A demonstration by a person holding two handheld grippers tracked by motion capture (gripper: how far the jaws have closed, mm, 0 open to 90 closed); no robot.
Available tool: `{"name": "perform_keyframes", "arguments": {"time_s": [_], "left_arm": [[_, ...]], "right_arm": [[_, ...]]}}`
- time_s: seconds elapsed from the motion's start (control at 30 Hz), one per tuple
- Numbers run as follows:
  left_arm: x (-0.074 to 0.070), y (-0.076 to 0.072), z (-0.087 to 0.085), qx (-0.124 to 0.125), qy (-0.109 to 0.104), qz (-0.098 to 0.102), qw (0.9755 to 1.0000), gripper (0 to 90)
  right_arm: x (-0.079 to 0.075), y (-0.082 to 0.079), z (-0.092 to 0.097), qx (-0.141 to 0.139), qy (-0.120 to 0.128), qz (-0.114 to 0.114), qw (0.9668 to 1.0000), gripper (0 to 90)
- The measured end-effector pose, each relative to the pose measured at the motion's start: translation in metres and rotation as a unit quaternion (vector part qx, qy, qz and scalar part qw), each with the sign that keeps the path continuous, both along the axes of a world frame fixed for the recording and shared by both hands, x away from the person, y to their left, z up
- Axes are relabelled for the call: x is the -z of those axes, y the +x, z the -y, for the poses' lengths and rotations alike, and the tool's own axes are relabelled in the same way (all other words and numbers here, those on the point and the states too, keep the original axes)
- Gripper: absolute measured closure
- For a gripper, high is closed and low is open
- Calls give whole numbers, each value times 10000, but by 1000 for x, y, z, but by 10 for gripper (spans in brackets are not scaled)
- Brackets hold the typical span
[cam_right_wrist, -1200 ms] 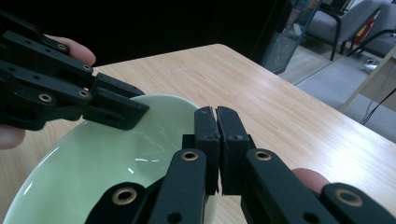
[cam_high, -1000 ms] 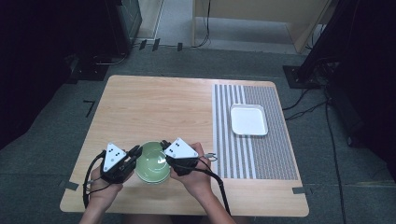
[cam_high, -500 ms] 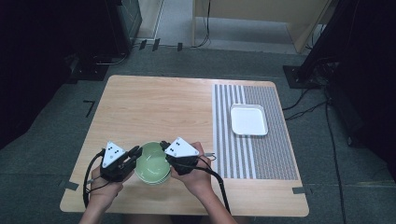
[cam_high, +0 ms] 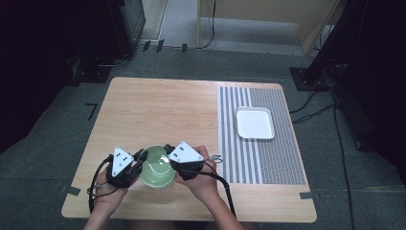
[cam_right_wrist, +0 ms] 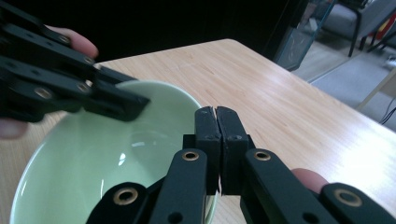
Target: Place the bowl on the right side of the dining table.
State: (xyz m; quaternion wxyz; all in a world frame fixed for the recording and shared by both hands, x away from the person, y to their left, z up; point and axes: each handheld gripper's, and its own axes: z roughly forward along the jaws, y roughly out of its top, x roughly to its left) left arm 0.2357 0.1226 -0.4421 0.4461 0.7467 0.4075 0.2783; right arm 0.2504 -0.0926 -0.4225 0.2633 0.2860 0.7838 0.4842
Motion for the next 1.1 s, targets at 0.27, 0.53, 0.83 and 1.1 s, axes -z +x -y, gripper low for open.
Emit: {"name": "perform_keyframes", "arguments": {"time_s": [0.27,0.53,0.83,1.1], "left_arm": [[0,-3,-2,110,21,175,9998,846],[-2,-5,0,33,40,329,9994,842],[-7,-7,-3,-47,-84,439,9990,843],[-12,-10,-5,-145,-147,600,9980,842]], "right_arm": [[0,8,5,134,338,-571,9977,819],[8,13,1,350,391,-1352,9894,733],[16,13,-15,721,17,-1554,9852,587],[17,15,-16,885,14,-1444,9856,739]]}}
